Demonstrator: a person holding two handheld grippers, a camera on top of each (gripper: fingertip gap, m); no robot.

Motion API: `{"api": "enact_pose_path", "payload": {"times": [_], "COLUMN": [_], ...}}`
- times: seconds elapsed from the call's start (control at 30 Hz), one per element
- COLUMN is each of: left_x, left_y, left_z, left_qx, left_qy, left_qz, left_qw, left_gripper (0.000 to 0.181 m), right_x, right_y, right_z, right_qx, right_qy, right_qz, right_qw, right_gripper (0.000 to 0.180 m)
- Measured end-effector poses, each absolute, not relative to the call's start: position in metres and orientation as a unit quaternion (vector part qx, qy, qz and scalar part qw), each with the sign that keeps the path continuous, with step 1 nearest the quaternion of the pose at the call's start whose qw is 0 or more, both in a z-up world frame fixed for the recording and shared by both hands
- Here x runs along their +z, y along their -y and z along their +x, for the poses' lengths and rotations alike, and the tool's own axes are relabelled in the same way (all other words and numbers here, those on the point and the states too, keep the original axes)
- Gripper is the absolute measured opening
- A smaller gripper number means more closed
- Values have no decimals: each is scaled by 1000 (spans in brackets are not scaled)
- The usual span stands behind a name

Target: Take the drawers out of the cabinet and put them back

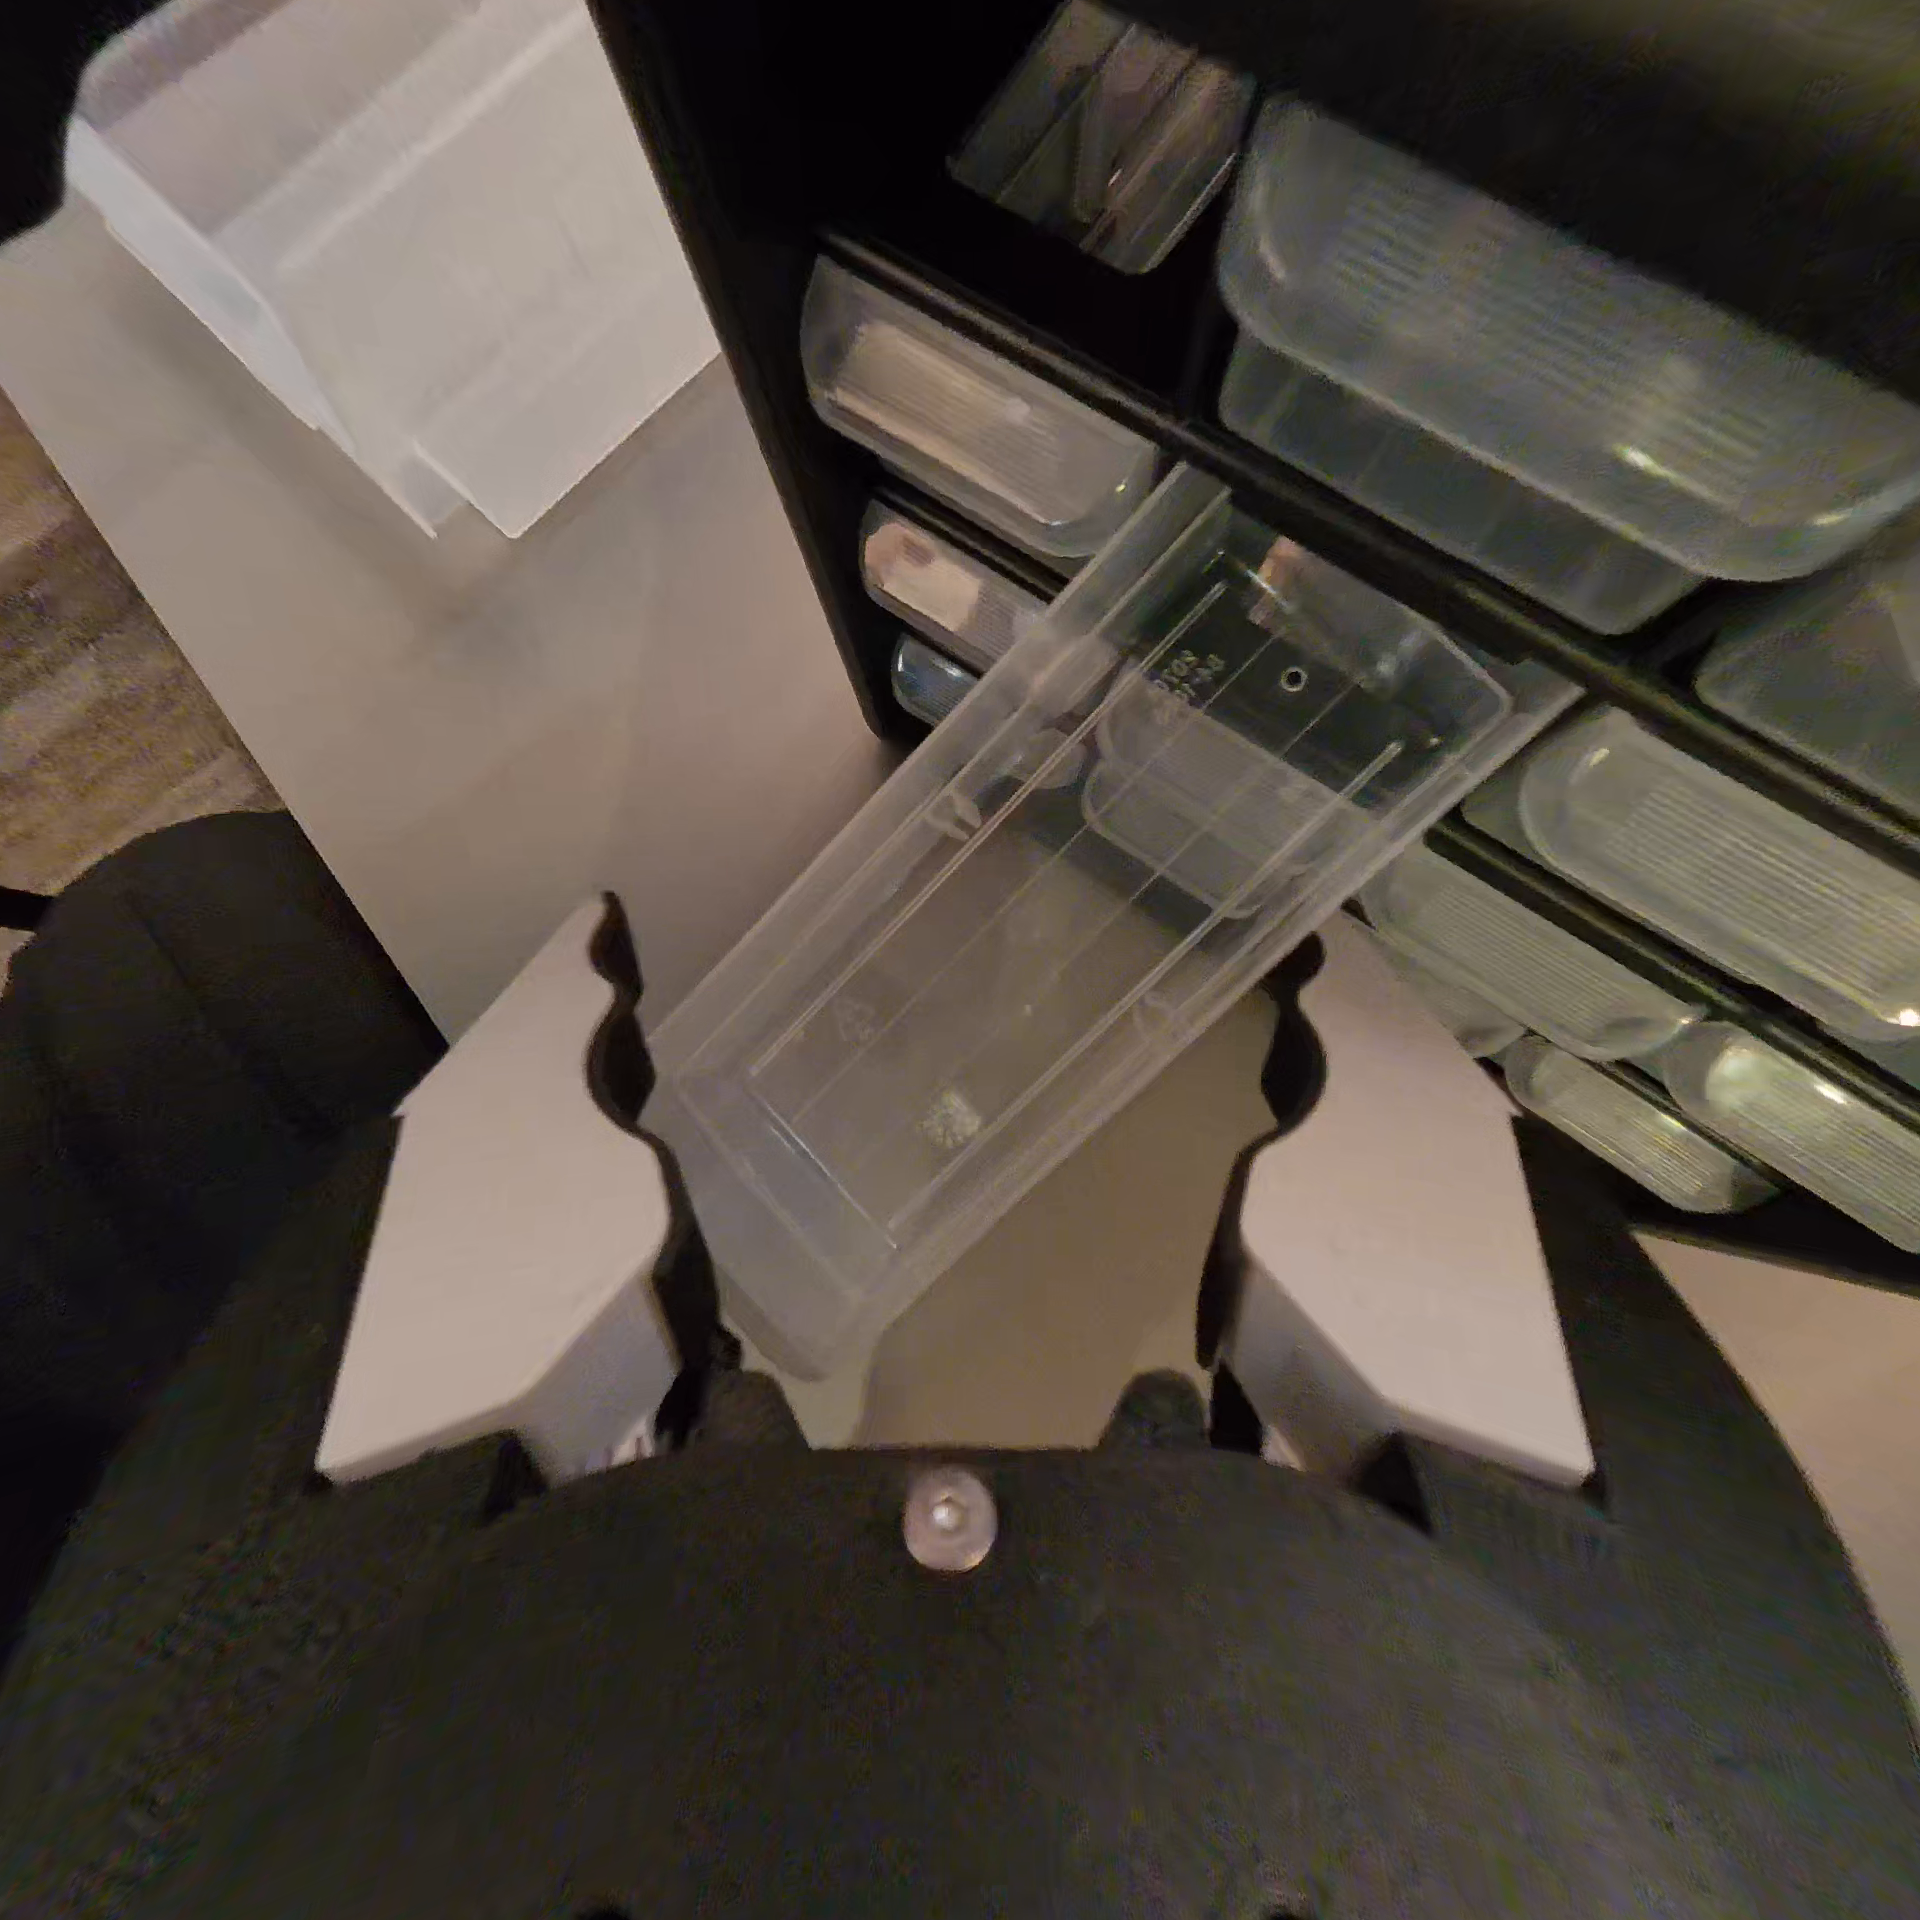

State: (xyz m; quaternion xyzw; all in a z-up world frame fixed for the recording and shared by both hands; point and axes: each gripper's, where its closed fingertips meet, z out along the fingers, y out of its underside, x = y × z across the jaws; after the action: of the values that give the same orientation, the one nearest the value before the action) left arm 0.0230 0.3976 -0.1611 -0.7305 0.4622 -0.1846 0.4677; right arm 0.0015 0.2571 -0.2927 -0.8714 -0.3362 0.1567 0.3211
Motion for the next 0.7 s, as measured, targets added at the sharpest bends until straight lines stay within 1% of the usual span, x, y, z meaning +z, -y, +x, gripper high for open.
{"api": "enact_pose_path", "payload": {"times": [0.03, 0.1, 0.17, 0.27, 0.43, 0.7], "left_x": [-161, -161, -161, -161, -161, -160], "left_y": [-398, -397, -397, -398, -397, -397], "left_z": [23, 23, 23, 23, 23, 23], "left_qx": [-185, -185, -186, -186, -187, -189], "left_qy": [-462, -462, -462, -461, -461, -461], "left_qz": [-730, -730, -730, -730, -729, -728], "left_qw": [468, 468, 469, 469, 470, 471], "left_gripper": [0, 0, 0, 0, 0, 0], "right_x": [-290, -284, -284, -279, -281, -275], "right_y": [-258, -259, -259, -260, -261, -252], "right_z": [4, 11, 20, 21, 22, 34], "right_qx": [160, 169, 149, 112, 92, 115], "right_qy": [331, 318, 325, 324, 326, 304], "right_qz": [-872, -873, -875, -878, -888, -894], "right_qw": [322, 327, 326, 334, 311, 309], "right_gripper": [111, 96, 88, 87, 84, 64]}}
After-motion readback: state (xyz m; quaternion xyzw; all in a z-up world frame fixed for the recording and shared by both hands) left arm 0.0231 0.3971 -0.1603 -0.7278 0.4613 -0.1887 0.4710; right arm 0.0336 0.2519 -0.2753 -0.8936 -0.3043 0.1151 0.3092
